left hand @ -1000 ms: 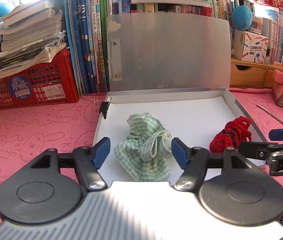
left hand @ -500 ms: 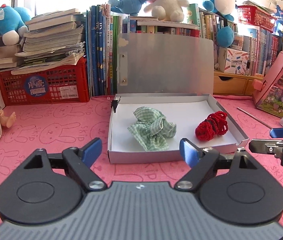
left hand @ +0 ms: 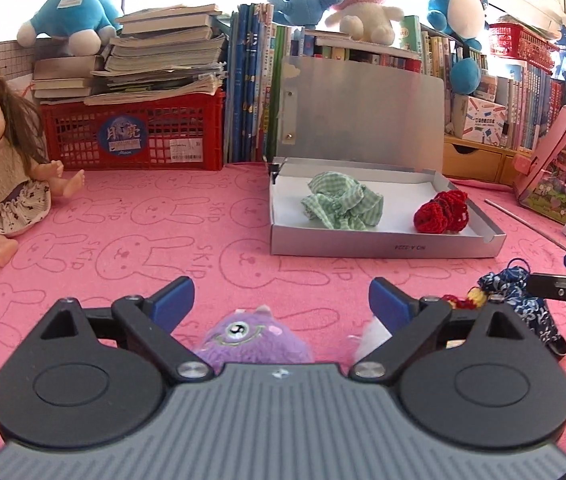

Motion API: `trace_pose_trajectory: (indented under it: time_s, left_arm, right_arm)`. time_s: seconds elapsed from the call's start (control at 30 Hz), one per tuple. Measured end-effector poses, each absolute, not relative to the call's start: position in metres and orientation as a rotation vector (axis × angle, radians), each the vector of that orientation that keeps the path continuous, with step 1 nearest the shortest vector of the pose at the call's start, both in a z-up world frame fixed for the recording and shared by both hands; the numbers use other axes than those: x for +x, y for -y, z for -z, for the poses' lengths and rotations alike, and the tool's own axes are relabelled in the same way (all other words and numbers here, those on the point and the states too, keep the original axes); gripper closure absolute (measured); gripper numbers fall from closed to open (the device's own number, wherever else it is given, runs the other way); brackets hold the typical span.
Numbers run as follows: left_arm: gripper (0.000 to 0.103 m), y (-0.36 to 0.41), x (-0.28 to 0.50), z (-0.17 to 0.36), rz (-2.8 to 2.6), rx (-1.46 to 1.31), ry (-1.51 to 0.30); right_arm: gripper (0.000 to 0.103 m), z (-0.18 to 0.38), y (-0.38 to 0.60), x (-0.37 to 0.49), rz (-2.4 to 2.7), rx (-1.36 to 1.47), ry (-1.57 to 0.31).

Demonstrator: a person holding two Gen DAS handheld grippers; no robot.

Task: Organize objects
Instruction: 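Open both tools and withdraw them from the white box, then grasp the purple fluffy toy with the left tool while the right tool grasps the blue floral pouch, then carry the purple toy with the left tool while the right tool carries the blue pouch into the box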

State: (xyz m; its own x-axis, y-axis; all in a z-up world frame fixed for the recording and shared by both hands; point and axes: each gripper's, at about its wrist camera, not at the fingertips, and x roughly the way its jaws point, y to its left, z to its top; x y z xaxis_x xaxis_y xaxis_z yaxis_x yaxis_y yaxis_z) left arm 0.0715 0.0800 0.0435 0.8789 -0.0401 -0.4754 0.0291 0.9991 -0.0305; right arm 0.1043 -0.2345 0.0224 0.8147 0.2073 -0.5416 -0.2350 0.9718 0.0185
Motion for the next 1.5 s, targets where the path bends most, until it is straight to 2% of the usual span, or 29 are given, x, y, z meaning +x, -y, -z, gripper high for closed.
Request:
trace_pose_trajectory:
  time_s: [0.63, 0.93, 1.0, 1.1, 1.2, 1.3, 1.5]
  left_arm:
    - [0.007, -0.094, 0.068, -0.011, 0.050, -0.009, -0.548]
    - [0.008, -0.085, 0.071, -0.004, 0.070, 0.021, -0.565]
    - [0.009, -0.084, 0.071, -0.003, 0.064, 0.029, -0.565]
    - [0.014, -0.086, 0.071, -0.001, 0.058, 0.031, -0.569]
    - [0.024, -0.086, 0.072, 0.001, 0.047, 0.057, -0.578]
    - [0.024, -0.087, 0.074, 0.005, 0.058, 0.053, -0.600]
    - [0.025, -0.090, 0.078, 0.007, 0.048, 0.008, -0.616]
  right_arm:
    - [0.002, 0.003, 0.207, 0.093, -0.214, -0.126, -0.582]
    - [0.016, 0.003, 0.203, 0.089, -0.245, -0.133, -0.578]
    - [0.022, 0.003, 0.202, 0.088, -0.251, -0.138, -0.572]
    - [0.028, 0.003, 0.199, 0.086, -0.263, -0.150, -0.566]
    - [0.035, 0.003, 0.196, 0.085, -0.268, -0.160, -0.564]
    - [0.042, 0.005, 0.195, 0.086, -0.268, -0.168, -0.569]
    - [0.047, 0.008, 0.197, 0.089, -0.279, -0.143, -0.590]
